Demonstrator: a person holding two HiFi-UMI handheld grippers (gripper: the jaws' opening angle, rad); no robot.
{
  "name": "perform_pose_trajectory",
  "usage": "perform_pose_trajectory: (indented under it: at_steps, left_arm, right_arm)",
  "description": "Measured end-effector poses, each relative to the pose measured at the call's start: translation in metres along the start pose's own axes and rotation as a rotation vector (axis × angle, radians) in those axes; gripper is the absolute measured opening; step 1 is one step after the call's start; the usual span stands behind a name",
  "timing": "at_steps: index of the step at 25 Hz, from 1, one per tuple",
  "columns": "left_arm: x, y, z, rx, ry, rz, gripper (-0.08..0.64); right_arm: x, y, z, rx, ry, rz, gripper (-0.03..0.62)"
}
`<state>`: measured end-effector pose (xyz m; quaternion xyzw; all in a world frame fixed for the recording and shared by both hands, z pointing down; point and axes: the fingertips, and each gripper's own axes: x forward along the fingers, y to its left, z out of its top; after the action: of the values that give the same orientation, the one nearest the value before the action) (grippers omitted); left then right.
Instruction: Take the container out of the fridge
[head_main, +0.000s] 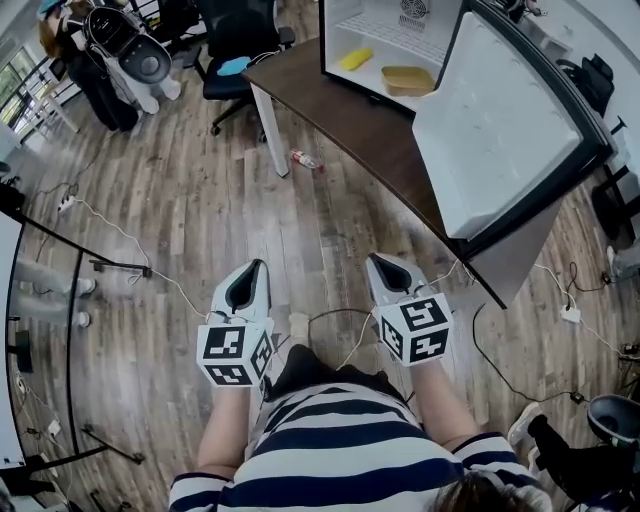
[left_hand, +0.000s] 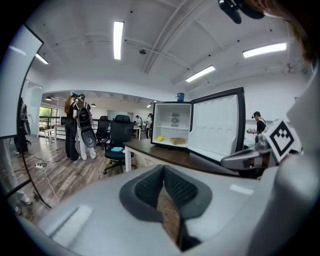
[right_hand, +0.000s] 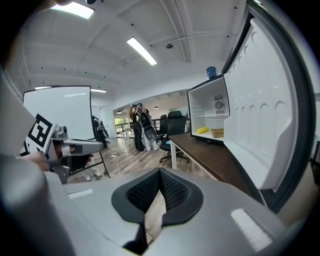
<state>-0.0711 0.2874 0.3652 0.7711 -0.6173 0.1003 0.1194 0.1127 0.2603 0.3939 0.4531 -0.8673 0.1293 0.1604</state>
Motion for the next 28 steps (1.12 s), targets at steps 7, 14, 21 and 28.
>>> perform_pose_trajectory:
  at_steps: [7,14,21,28]
  left_arm:
    - [0.053,0.047,0.015,-0.017,0.020,-0.031,0.000]
    - [0.099,0.091,0.032,-0.029,0.032,-0.071,0.000]
    - [0.133,0.133,0.043,-0.018,0.040,-0.097,0.000]
    - [0.154,0.178,0.049,0.004,0.050,-0.126,0.000]
  right_arm:
    - [0.071,0.003,0.032,-0.033,0.029,0.025,-0.002]
    - [0.128,0.007,0.062,-0.053,0.039,0.012,-0.002]
    - [0.179,0.005,0.078,-0.038,0.057,-0.018,-0.002]
    - [0.224,0.008,0.100,-0.036,0.037,-0.073,-0.002]
